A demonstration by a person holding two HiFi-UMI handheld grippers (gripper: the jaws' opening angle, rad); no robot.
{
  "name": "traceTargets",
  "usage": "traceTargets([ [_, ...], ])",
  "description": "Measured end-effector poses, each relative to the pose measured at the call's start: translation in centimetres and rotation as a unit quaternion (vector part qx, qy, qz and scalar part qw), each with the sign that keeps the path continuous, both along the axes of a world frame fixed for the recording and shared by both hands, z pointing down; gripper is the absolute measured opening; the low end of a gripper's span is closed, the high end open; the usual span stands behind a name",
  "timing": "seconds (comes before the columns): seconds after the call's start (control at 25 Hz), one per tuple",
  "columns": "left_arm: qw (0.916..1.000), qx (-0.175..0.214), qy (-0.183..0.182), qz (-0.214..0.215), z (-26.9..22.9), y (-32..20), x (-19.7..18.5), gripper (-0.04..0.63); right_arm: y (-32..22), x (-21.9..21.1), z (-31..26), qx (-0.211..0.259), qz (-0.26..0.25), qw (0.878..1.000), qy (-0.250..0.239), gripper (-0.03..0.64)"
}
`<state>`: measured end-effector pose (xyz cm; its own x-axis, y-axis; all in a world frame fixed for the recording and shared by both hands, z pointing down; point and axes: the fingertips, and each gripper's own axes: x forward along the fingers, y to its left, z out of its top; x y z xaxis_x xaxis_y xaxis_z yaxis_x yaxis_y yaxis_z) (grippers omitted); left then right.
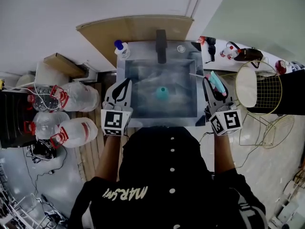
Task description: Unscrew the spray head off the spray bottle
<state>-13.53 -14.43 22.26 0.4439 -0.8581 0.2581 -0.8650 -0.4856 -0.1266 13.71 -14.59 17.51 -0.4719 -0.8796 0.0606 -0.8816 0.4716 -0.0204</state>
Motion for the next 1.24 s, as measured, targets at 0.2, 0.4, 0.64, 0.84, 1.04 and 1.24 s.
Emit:
traceTargets([
  [0.2,1.0000,0.002,-0.002,0.004,-0.2,0.0,0.3,0.025,-0.1,-0.1,0.0,0.002,0.006,1.000,-0.001,0.149],
  [0.4,0.9999,-0.001,-0.006,0.012,-0.2,0.1,0.6,0.025,-0.1,-0.8,0.2,0.002,-0.003,1.000,0.000,0.149],
  [0.64,0.9997,0.005,-0.015,0.017,-0.4,-0.2,0.7,0.025,-0.4,-1.1,0.1,0.005,-0.004,1.000,0.003,0.149],
  [0.84,0.9997,0.008,-0.014,0.019,-0.6,-0.2,0.8,0.025,-0.4,-1.5,0.0,0.007,-0.009,1.000,0.001,0.149],
  [1.04,0.9998,0.007,-0.013,0.014,-0.5,-0.1,0.7,0.025,-0.5,-1.8,0.0,0.008,-0.014,1.000,0.002,0.149],
  [1.24,0.9998,0.004,-0.013,0.012,-0.2,-0.2,0.5,0.025,-0.8,-2.0,0.2,0.009,-0.017,1.000,0.004,0.149],
])
